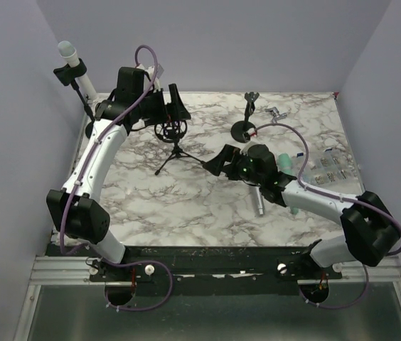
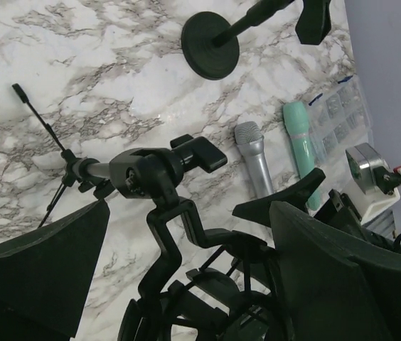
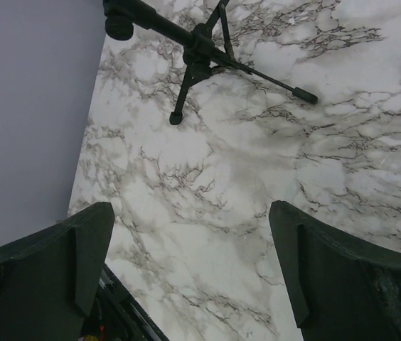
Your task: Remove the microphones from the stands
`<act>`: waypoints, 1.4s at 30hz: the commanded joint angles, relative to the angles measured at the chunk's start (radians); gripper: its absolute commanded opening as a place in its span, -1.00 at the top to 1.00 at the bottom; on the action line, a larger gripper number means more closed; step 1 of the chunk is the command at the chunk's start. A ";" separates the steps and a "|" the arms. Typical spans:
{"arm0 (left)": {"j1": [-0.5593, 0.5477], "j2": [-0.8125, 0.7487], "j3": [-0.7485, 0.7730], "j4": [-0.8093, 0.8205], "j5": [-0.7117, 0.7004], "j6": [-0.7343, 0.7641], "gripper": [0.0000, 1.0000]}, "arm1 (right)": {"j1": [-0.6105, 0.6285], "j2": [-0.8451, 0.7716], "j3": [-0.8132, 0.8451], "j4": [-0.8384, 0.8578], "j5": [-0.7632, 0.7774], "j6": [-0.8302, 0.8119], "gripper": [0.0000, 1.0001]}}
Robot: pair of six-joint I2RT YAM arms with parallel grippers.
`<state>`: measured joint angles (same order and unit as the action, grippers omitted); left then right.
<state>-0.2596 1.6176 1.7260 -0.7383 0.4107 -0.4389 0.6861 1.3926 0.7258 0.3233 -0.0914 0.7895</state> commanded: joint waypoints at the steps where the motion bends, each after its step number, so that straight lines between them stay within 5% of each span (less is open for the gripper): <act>1: 0.069 -0.098 -0.092 0.064 0.048 0.019 -0.97 | 0.000 0.076 0.069 0.045 -0.043 0.048 -1.00; 11: 0.094 -0.291 -0.186 0.110 -0.113 0.107 -0.97 | 0.001 0.390 0.224 0.307 -0.191 0.321 -0.99; 20: 0.081 -0.410 -0.313 0.227 -0.149 0.094 -0.98 | 0.006 0.601 0.325 0.583 -0.166 0.568 -0.96; 32: 0.079 -0.372 -0.320 0.235 -0.132 0.071 -0.97 | 0.025 0.802 0.434 0.822 -0.124 0.811 -0.65; 42: 0.080 -0.381 -0.329 0.249 -0.111 0.063 -0.96 | 0.032 0.878 0.483 0.884 -0.101 0.879 -0.09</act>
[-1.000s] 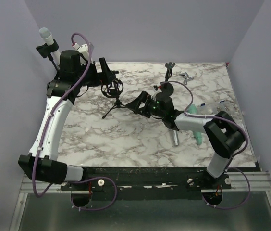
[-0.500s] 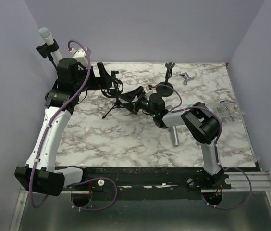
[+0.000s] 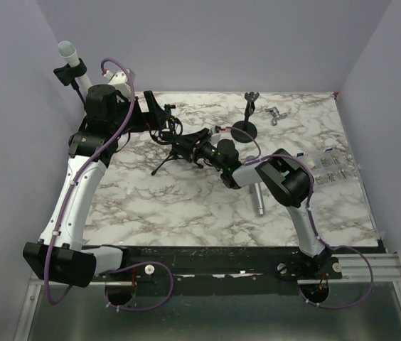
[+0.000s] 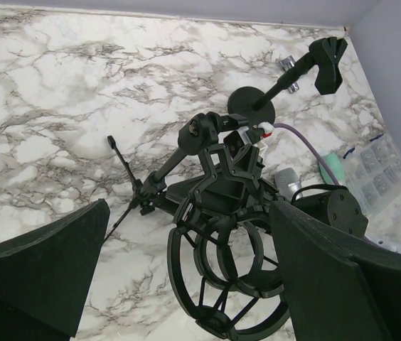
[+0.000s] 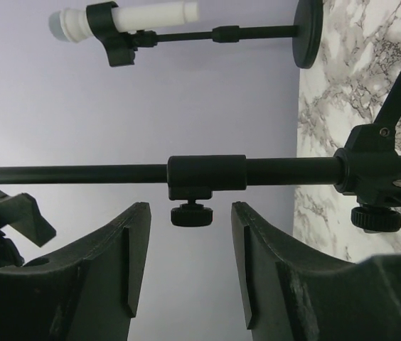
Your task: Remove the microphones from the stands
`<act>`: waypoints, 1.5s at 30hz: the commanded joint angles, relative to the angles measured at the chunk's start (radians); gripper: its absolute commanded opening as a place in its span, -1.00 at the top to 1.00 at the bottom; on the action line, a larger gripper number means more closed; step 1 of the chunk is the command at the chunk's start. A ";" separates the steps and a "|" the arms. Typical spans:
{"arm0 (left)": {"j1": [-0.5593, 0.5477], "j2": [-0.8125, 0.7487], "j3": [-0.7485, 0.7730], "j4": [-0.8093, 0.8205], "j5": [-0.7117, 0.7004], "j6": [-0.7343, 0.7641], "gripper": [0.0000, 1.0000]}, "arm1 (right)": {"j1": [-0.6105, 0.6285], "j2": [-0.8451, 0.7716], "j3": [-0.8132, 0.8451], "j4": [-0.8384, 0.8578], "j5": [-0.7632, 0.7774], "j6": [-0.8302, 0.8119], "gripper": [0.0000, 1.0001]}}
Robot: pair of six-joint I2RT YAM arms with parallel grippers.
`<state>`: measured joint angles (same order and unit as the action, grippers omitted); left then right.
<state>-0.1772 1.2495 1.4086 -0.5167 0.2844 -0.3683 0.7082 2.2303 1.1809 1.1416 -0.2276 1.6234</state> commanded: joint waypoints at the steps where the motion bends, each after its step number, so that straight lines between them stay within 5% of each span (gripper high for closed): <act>1: -0.002 -0.014 -0.012 0.028 0.019 -0.009 -0.96 | 0.010 0.045 0.032 0.067 0.036 0.049 -0.05; 13: 0.015 -0.015 -0.015 0.037 0.040 -0.020 -0.94 | 0.013 0.069 0.033 0.085 0.039 0.061 0.43; 20: 0.019 -0.014 -0.017 0.039 0.041 -0.021 -0.94 | 0.019 0.031 0.009 0.014 0.060 -0.022 0.91; 35: 0.021 -0.015 -0.017 0.037 0.040 -0.020 -0.94 | 0.125 -0.180 0.152 -0.735 0.481 -0.681 0.99; 45: 0.028 -0.013 -0.017 0.036 0.036 -0.020 -0.94 | 0.221 -0.180 0.207 -0.774 0.723 -1.137 0.99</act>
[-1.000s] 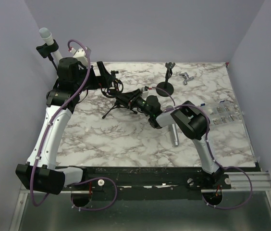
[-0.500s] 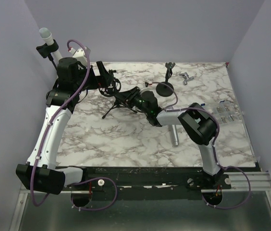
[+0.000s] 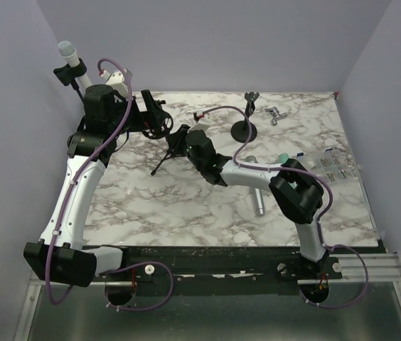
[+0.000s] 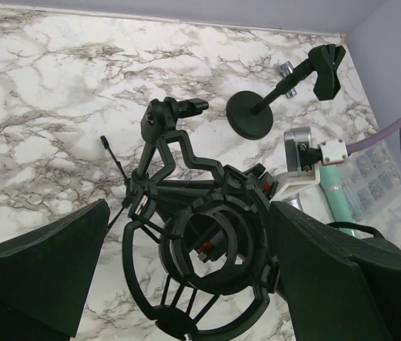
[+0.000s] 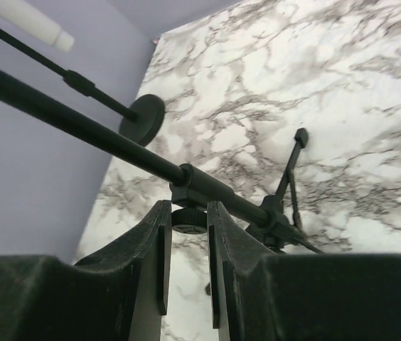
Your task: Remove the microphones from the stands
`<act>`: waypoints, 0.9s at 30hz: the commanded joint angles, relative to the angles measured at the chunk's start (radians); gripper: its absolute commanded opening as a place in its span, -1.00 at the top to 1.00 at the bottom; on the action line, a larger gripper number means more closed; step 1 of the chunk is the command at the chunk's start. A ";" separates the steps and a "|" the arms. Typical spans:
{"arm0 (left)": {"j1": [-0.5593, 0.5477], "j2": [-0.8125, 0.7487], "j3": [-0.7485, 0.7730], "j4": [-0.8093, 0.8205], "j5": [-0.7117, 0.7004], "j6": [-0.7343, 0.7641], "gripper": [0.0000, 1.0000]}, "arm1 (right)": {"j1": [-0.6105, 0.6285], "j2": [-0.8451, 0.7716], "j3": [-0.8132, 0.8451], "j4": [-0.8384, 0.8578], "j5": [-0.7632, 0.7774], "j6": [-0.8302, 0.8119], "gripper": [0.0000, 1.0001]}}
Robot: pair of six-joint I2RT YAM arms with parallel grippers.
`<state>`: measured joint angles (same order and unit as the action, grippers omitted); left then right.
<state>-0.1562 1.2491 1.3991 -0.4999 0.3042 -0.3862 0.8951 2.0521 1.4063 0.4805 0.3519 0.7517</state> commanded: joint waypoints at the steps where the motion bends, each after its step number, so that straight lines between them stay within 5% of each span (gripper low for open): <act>1: 0.007 -0.013 -0.009 0.019 0.016 -0.002 -0.94 | 0.041 -0.007 -0.029 -0.090 0.153 -0.294 0.99; 7: 0.009 -0.007 -0.009 0.021 0.016 -0.002 -0.94 | 0.056 -0.030 -0.094 0.044 0.133 -0.486 0.99; 11: 0.009 -0.004 -0.009 0.020 0.017 -0.002 -0.94 | 0.053 -0.053 -0.121 0.080 0.098 -0.442 0.98; 17: 0.009 -0.001 -0.009 0.020 0.017 -0.001 -0.94 | 0.039 -0.117 -0.176 0.096 0.032 -0.231 0.16; 23: 0.009 0.001 -0.009 0.019 0.021 -0.003 -0.94 | -0.022 -0.154 -0.224 0.102 -0.152 0.053 -0.19; 27: 0.010 -0.002 -0.009 0.020 0.021 -0.003 -0.94 | -0.070 -0.118 -0.225 0.143 -0.280 0.248 -0.20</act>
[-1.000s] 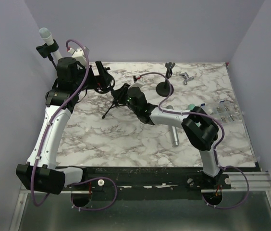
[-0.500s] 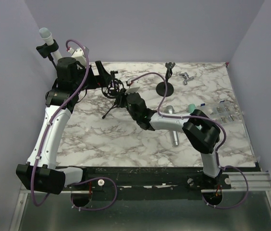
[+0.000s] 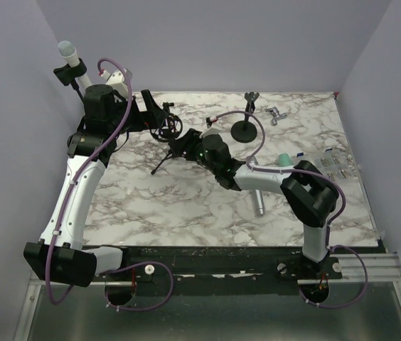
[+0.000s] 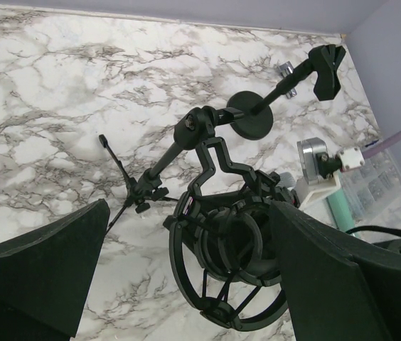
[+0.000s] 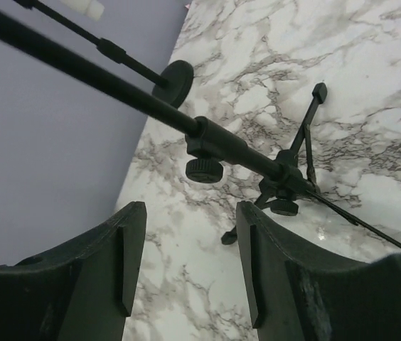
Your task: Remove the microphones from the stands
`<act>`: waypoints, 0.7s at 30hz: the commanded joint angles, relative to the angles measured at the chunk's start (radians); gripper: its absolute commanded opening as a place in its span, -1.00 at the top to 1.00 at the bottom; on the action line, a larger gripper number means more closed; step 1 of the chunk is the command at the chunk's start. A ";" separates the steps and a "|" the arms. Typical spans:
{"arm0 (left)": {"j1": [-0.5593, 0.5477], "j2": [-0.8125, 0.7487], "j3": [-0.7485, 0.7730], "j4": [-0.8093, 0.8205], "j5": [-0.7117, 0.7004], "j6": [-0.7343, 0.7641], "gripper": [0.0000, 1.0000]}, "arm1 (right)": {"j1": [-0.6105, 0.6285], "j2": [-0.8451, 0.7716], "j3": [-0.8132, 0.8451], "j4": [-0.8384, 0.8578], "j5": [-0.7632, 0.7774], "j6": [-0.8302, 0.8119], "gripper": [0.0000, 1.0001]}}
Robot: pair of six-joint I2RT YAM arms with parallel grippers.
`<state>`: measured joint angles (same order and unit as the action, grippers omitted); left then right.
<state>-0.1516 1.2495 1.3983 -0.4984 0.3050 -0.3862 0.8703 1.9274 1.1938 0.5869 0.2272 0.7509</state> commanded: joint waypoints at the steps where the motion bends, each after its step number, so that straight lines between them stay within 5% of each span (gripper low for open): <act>1: 0.005 -0.004 -0.010 0.020 0.022 -0.004 -0.94 | -0.053 0.017 -0.013 0.053 -0.175 0.282 -0.20; 10: 0.006 -0.004 -0.010 0.020 0.027 -0.005 -0.94 | -0.088 0.155 0.063 0.159 -0.320 0.493 -0.09; 21: 0.006 -0.007 -0.009 0.021 0.035 -0.008 -0.94 | -0.099 0.205 0.081 0.242 -0.294 0.536 -0.03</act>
<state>-0.1516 1.2495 1.3983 -0.4961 0.3111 -0.3897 0.7776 2.1078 1.2453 0.7544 -0.0624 1.2591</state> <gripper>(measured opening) 0.976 0.535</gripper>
